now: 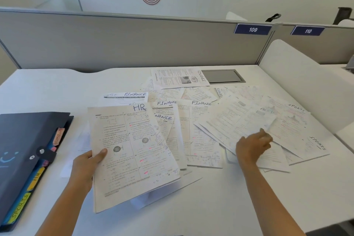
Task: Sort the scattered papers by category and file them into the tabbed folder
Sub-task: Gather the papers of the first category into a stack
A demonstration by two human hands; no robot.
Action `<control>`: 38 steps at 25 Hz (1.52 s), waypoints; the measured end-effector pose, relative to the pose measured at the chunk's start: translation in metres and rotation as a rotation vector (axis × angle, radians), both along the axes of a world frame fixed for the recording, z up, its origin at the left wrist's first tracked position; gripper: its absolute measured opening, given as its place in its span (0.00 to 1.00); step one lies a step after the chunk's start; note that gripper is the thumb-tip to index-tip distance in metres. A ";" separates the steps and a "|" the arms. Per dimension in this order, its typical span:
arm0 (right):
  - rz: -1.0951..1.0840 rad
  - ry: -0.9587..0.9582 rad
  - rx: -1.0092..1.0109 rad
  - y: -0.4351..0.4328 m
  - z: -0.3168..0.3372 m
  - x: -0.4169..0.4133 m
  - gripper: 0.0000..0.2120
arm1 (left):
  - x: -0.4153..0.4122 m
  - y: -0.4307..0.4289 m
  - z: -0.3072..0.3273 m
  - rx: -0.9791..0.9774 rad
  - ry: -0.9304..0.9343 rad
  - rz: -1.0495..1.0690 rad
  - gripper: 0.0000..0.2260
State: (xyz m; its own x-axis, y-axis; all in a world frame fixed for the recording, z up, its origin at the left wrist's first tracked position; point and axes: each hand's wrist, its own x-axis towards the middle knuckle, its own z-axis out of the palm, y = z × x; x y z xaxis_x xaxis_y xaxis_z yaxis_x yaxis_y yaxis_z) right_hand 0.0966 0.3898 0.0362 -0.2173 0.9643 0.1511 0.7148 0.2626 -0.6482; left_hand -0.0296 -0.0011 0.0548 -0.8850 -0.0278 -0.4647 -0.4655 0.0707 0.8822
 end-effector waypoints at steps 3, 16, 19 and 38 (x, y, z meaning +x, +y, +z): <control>0.339 -0.047 0.221 -0.042 -0.016 -0.012 0.20 | -0.001 0.003 0.000 0.003 0.008 -0.019 0.08; 0.465 -0.371 0.204 -0.012 -0.042 -0.025 0.15 | 0.001 -0.003 -0.002 -0.002 0.003 0.002 0.07; 0.557 -0.081 -0.033 -0.066 -0.023 -0.035 0.15 | 0.002 -0.002 -0.003 -0.001 -0.009 0.009 0.06; 0.539 0.009 -0.486 -0.091 0.005 -0.104 0.12 | 0.003 -0.010 0.002 0.031 -0.028 0.038 0.01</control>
